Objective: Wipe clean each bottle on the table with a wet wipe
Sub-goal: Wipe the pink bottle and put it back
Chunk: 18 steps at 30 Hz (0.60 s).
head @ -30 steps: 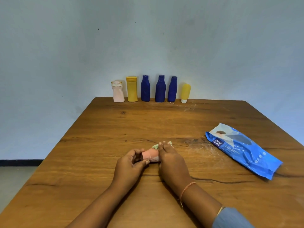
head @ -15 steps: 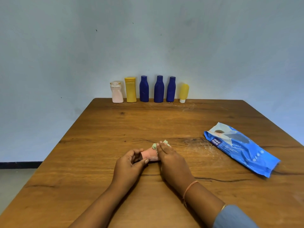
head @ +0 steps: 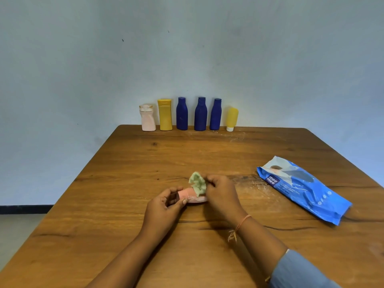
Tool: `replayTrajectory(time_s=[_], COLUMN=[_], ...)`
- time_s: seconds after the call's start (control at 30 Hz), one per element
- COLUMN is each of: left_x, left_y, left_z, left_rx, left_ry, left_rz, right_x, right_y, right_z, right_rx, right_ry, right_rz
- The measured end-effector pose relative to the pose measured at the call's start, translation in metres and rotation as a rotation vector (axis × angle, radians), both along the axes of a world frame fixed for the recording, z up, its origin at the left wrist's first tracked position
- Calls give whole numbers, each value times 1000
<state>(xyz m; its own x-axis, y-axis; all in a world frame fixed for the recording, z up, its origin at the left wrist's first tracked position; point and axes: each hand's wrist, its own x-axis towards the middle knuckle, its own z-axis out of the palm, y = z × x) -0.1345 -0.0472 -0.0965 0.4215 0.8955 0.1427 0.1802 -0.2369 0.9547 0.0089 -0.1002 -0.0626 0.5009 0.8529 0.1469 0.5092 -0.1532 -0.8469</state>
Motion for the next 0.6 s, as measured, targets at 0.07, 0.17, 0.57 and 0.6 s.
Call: replayTrajectory(time_s=[0.07, 0.17, 0.57, 0.6], left_x=[0, 1, 0, 0], left_y=[0, 0, -3, -2], left_z=[-1, 0, 2, 1], left_rx=[-4, -2, 26, 24], left_ry=[-10, -4, 22, 22], left_rz=[4, 10, 25, 33], right_x=[-4, -4, -31, -26], right_y=[1, -2, -7, -8], right_z=[-13, -20, -27, -27], right_rx=[-60, -97, -32, -22], right_ry=[-263, -487, -518, -541], right_rz=[73, 115, 312, 328])
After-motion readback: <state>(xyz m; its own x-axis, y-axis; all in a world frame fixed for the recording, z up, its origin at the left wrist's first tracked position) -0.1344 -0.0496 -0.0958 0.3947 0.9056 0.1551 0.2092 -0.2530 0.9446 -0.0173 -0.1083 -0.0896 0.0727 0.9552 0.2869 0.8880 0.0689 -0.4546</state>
